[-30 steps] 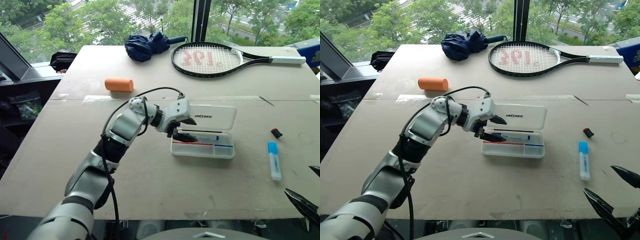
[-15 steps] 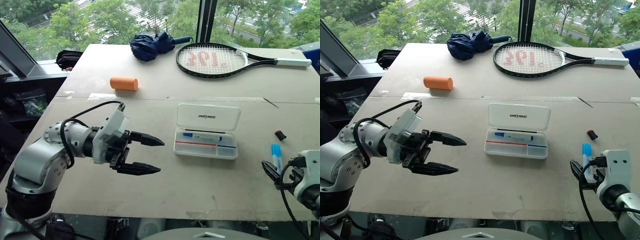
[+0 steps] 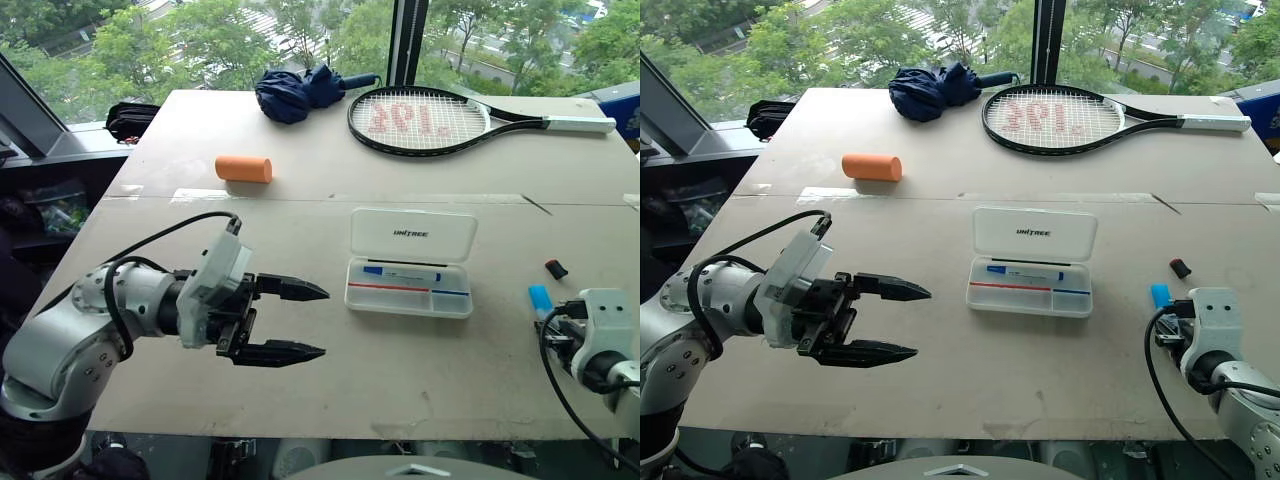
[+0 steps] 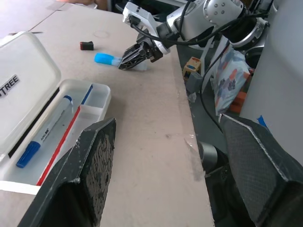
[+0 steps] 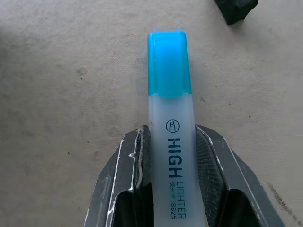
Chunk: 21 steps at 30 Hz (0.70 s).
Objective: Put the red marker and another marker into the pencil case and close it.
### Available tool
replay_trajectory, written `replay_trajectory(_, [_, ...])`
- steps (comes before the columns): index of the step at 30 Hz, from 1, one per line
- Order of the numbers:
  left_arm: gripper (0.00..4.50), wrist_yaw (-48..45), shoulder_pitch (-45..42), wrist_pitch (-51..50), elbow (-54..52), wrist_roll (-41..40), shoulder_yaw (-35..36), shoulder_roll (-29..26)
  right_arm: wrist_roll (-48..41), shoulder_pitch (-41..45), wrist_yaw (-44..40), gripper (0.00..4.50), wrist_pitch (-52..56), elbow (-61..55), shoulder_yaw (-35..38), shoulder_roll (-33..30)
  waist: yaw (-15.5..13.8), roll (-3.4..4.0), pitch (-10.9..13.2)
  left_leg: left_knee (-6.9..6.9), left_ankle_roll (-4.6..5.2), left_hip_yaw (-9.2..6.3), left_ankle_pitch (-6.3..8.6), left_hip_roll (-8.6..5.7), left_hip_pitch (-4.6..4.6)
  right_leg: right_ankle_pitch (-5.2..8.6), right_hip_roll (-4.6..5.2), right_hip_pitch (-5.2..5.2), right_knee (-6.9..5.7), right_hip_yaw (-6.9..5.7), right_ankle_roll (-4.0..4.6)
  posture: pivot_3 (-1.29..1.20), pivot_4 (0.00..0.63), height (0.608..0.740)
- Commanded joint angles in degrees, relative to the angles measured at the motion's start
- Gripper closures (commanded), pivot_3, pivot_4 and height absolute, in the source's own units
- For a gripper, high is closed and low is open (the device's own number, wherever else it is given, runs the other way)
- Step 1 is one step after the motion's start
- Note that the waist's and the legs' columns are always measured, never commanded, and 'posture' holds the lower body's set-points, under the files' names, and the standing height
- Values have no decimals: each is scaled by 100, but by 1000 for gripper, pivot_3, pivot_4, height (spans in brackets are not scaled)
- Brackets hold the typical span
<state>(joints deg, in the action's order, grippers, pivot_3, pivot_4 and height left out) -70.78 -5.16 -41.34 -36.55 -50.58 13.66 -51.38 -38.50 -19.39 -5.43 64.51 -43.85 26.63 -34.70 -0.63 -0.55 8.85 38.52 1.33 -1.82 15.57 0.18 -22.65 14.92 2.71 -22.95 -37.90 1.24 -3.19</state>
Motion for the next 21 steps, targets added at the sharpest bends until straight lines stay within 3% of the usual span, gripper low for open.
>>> replay_trajectory(1, [986,183,509,682,19,312,455,275,-191,476,-1761,3835,-1002,-463,-215,-1034,104,12,5,-2,1,6,0,2,6,0,-1,0,-1,6,0,0,150,730])
replay_trajectory(4, [986,-345,742,666,380,-25,799,39,-79,1425,-3025,3835,-1422,-159,-1080,-2121,211,9,10,-8,1,16,0,22,23,-1,-20,0,-7,10,1,0,150,730])
replay_trajectory(8, [986,-789,1068,687,561,-159,1247,-239,636,2919,-4211,3835,-2107,633,-2691,-2665,132,14,20,-10,0,-8,0,38,17,4,-44,-2,-4,-12,12,0,150,730])
replay_trajectory(13, [986,-965,1967,870,437,32,2001,-200,1474,5074,-5004,3835,-2264,1785,-4620,-1692,235,-2,40,-10,-2,10,0,37,-4,2,-31,-23,2,3,12,0,150,730])
replay_trajectory(21, [986,-475,2546,615,-216,-355,2603,-252,1890,5648,-5538,3835,-2309,2135,-5338,-1124,47,-1,47,-13,-5,-9,1,15,-34,1,37,-42,0,-26,10,0,150,730])
